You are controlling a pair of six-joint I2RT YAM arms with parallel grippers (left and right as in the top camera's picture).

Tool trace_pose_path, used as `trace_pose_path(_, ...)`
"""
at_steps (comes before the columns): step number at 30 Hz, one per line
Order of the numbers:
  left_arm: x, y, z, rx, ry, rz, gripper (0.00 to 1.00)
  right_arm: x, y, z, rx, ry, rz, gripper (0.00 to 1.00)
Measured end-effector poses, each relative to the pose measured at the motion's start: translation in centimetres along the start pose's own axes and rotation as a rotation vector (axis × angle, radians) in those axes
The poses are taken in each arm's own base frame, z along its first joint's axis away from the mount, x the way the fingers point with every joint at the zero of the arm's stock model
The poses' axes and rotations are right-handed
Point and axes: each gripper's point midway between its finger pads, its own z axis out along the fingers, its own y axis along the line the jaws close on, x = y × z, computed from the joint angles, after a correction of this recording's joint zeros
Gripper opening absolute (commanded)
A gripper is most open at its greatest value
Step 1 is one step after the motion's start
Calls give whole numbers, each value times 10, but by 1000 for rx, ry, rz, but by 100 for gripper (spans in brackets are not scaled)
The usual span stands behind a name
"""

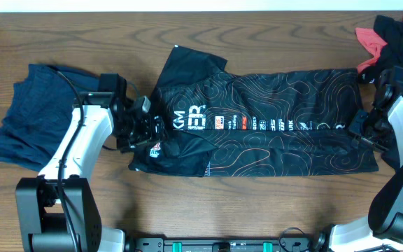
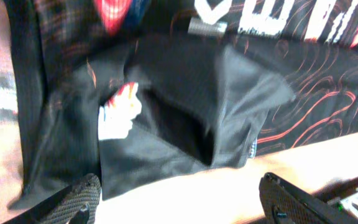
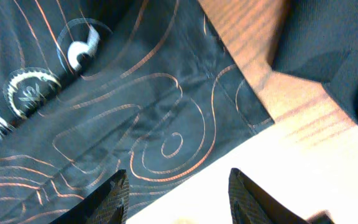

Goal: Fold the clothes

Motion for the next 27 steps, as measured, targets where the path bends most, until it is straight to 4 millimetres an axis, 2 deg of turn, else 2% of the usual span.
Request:
trace_pose_path(3,9,2,1,-5,35,-18,79,5,-1,7,6,10,1,50)
trace_pose_path(8,20,8,10,-9,65,-34,75,15,0,33,8,11,5,52)
trace_pose_path(16,14,18,33,0,4,-5,75,15,0,72,-12,-69,36,50)
trace_pose_path(21,29,32,48,-31,34,-33,75,14,0,74,-26,-116,46,49)
trace_pose_path(24,39,41,53,-64,55,-59,75,20,-1,75,-25,-100,45,32)
trace_pose_path(27,49,47,55,-87,86,-84,73,35,-5,75,-6,-40,54,26)
